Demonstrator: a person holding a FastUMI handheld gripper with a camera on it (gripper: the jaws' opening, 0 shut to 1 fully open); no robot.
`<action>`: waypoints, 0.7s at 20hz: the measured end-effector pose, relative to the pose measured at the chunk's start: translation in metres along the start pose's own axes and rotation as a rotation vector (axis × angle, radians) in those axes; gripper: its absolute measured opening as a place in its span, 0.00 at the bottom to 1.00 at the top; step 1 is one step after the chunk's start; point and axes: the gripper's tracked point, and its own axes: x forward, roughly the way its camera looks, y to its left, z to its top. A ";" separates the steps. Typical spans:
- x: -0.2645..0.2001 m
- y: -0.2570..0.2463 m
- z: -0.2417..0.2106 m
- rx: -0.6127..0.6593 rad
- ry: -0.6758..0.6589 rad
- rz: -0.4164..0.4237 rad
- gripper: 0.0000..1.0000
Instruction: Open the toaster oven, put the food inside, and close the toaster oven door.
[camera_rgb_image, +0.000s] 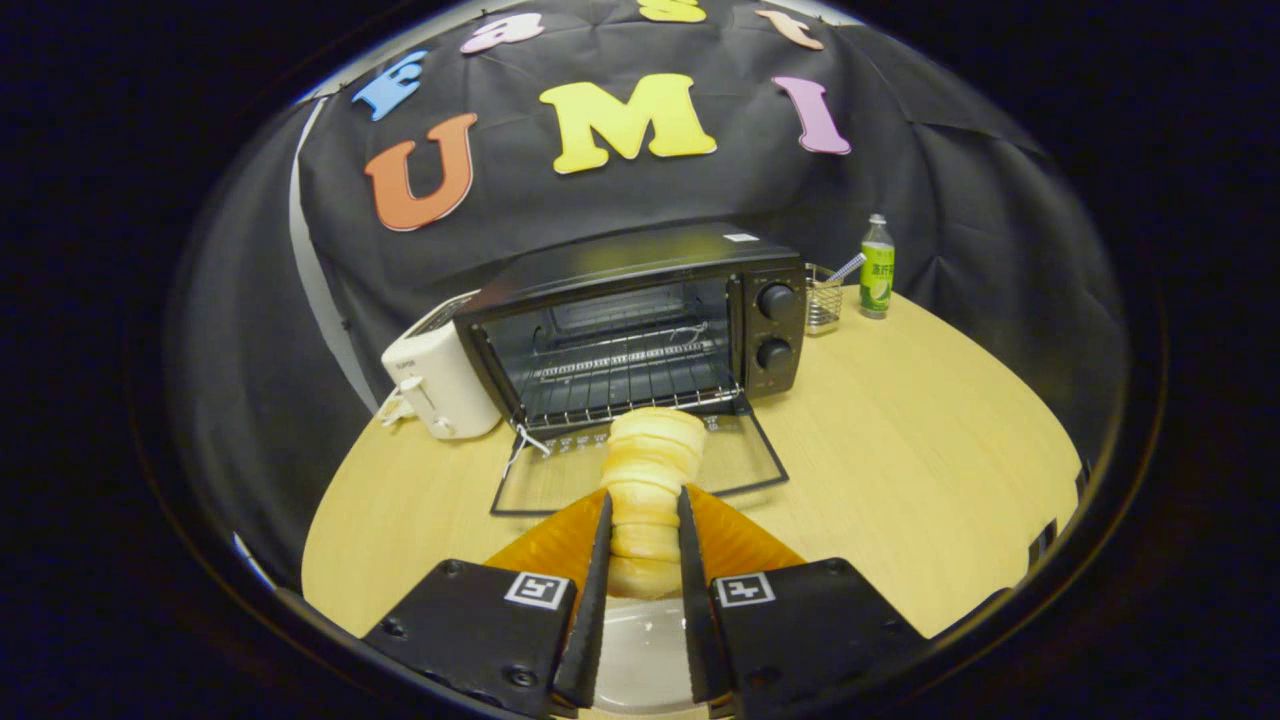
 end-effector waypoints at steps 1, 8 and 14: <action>0.012 0.000 0.010 0.009 -0.005 -0.007 0.40; 0.097 -0.002 0.044 0.098 0.031 -0.058 0.40; 0.162 -0.009 0.070 0.255 -0.019 -0.101 0.40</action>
